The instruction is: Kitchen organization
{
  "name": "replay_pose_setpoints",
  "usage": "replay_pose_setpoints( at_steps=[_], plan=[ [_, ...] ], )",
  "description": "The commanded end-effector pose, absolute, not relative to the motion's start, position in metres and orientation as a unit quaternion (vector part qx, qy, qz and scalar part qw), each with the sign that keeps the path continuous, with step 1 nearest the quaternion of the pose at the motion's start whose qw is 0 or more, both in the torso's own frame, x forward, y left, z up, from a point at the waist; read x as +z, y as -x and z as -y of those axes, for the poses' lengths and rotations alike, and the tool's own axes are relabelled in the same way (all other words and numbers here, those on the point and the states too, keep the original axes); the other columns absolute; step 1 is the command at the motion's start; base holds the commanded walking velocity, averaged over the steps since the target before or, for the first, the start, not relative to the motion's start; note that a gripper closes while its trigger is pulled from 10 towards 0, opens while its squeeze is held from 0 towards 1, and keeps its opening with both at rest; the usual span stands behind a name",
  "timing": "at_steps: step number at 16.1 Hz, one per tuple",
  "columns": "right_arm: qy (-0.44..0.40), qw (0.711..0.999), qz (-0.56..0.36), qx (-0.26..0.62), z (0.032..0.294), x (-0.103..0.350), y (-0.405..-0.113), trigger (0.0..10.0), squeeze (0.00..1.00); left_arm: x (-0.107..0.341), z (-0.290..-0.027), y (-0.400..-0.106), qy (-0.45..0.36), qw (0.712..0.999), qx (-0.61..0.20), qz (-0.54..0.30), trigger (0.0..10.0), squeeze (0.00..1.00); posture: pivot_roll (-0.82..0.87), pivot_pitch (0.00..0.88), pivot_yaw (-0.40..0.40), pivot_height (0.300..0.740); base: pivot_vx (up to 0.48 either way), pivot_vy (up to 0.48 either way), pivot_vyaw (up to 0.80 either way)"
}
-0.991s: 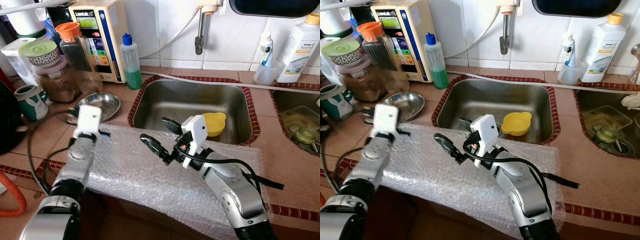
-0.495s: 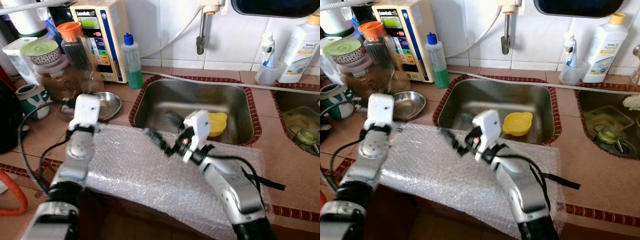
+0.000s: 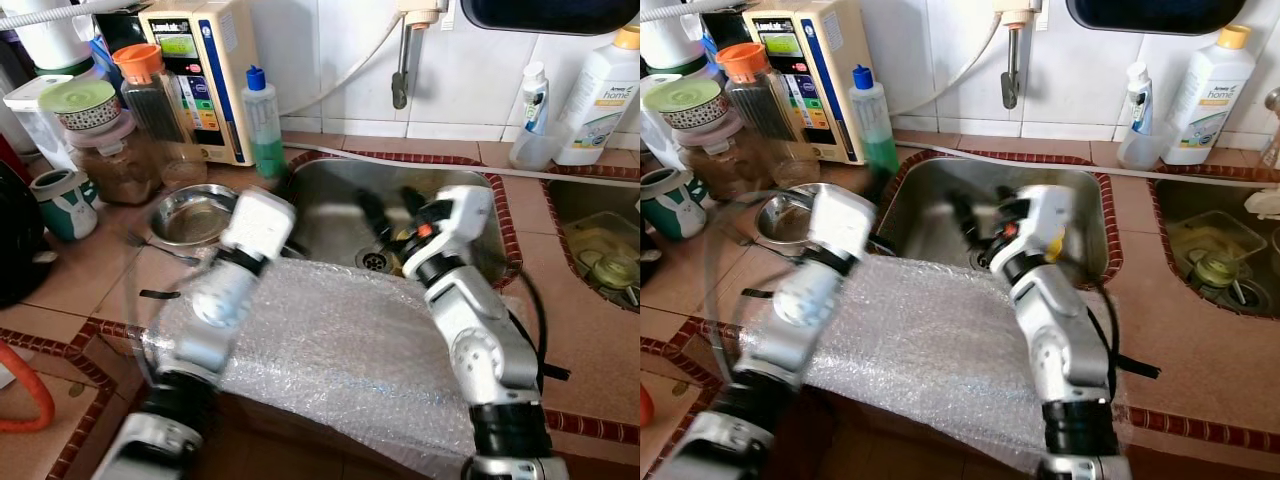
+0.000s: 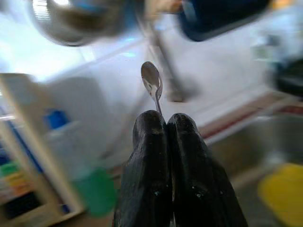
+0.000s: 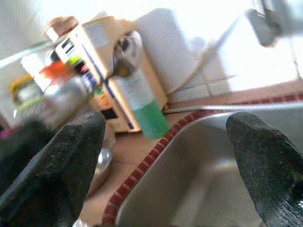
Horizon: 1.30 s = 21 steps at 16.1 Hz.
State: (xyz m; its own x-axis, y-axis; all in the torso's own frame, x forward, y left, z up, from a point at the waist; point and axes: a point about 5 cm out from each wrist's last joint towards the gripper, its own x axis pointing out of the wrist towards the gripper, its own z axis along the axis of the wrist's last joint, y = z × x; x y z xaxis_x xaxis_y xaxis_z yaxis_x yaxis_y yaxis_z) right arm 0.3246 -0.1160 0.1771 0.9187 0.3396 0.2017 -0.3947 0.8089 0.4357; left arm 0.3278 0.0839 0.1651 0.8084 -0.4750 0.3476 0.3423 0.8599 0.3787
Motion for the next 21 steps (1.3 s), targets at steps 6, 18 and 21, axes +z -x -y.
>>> replay_pose_setpoints(
  at_steps=[6,18,21],
  plan=[
    [-0.43,0.888,0.01,0.16,0.126,0.18,-0.339,10.0,0.0,0.166,-0.062,-0.32,-0.191,0.904,-0.293,0.247,0.0,0.0,-0.01,0.003,0.112,0.74,0.0,0.0,0.0],
    [-0.476,0.855,-0.004,0.206,0.106,0.194,-0.345,1.8,0.0,0.165,-0.034,-0.318,-0.188,0.886,-0.341,0.253,0.0,0.0,0.0,0.0,0.121,0.74,0.0,0.0,0.0],
    [-0.481,0.863,-0.008,0.153,0.112,0.191,-0.355,0.0,0.0,0.165,-0.033,-0.317,-0.187,0.884,-0.344,0.255,0.0,0.0,0.0,0.004,0.124,0.74,0.0,0.0,0.0]
  ],
)
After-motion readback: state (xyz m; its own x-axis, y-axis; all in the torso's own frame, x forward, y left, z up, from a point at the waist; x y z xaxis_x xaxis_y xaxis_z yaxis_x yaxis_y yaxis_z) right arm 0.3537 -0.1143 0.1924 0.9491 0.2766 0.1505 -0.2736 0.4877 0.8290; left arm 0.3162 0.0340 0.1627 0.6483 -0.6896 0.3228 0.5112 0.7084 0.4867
